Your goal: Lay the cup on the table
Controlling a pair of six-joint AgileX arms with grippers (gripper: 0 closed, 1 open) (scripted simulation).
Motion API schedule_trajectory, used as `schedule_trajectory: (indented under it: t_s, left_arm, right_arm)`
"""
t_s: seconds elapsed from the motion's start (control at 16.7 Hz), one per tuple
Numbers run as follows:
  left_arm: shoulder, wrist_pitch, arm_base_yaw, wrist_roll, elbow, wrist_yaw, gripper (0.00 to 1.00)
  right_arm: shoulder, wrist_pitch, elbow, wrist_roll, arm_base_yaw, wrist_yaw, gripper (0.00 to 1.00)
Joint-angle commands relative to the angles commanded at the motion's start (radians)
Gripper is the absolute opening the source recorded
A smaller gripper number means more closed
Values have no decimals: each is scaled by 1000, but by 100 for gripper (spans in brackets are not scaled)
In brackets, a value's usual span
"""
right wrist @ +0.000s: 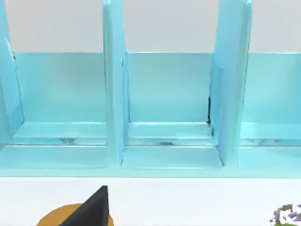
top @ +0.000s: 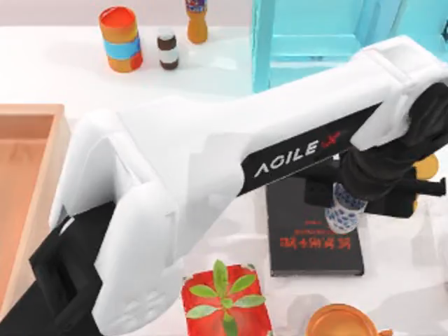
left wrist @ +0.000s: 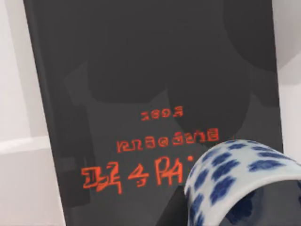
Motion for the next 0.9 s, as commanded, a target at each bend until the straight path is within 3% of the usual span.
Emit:
schedule_trajectory:
  t_s: [0.36, 0.9]
  left_arm:
    - [25, -18, 55, -52, 150, -26, 0]
    - [87, -18, 70, -54, 149, -37, 0]
  right_arm:
    - [0, 0, 0, 0, 0, 0, 100]
    - [0, 0, 0, 0, 0, 0, 100]
